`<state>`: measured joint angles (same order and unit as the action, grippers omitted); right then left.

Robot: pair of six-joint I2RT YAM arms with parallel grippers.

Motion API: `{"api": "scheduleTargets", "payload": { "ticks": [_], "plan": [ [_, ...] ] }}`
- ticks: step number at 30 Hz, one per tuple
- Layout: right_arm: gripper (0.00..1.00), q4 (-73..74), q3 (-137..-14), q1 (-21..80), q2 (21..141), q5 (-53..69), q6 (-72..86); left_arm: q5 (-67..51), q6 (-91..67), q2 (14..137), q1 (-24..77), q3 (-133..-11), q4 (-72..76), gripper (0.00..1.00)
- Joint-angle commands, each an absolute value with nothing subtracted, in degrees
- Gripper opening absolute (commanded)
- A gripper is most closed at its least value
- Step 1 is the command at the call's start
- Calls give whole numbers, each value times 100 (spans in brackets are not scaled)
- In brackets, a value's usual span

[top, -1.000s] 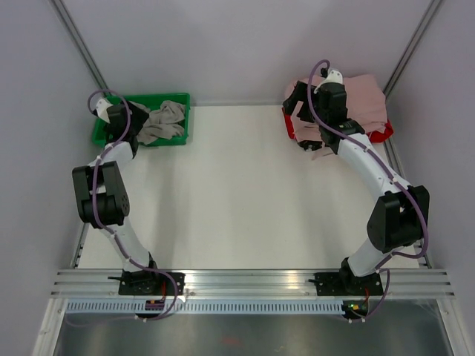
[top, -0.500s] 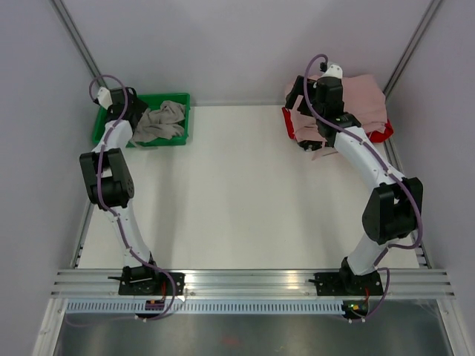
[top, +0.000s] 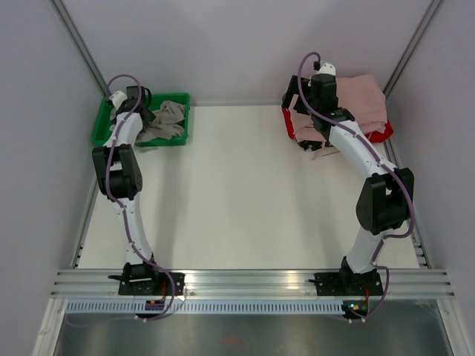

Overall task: Fold and stack the trousers
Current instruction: Grab the trousers from the pile

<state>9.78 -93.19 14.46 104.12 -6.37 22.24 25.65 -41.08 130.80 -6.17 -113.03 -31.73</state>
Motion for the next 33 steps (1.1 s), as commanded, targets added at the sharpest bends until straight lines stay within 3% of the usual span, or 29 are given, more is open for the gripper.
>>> {"api": "scheduleTargets", "payload": {
  "ticks": [1, 2, 3, 8, 9, 10, 21, 25, 33],
  "plan": [
    [98, 984, -9589, 1441, 10441, -641, 2110, 2672, -3876, 13429, -677, -11391, -3894, 83],
    [98, 976, -9589, 1441, 10441, -659, 2109, 2594, -3824, 13438, -677, -11391, -3789, 76],
    [98, 984, -9589, 1441, 10433, -694, 2101, 2558, -3797, 13465, -677, -11408, -3753, 60],
    [98, 1002, -9589, 1441, 10441, -747, 2100, 2312, -3691, 13649, -677, -11751, -3797, 24],
    [98, 1019, -9589, 1441, 10433, -756, 2109, 2294, -3674, 13649, -677, -11768, -3806, 8],
    [98, 1028, -9580, 1441, 10407, -799, 2127, 2268, -3665, 13597, -668, -11777, -3780, 2],
    [98, 1125, -9589, 1327, 10011, -835, 2382, 905, -3297, 12210, -335, -11584, -2804, 2],
    [98, 1142, -9370, 1248, 9529, -467, 2321, 47, -3269, 11184, -79, -10823, -2365, 2],
    [98, 1204, -8562, 1178, 8281, -711, 1952, -88, -2699, 8966, 693, -9395, -1652, 2]
  ]
}}
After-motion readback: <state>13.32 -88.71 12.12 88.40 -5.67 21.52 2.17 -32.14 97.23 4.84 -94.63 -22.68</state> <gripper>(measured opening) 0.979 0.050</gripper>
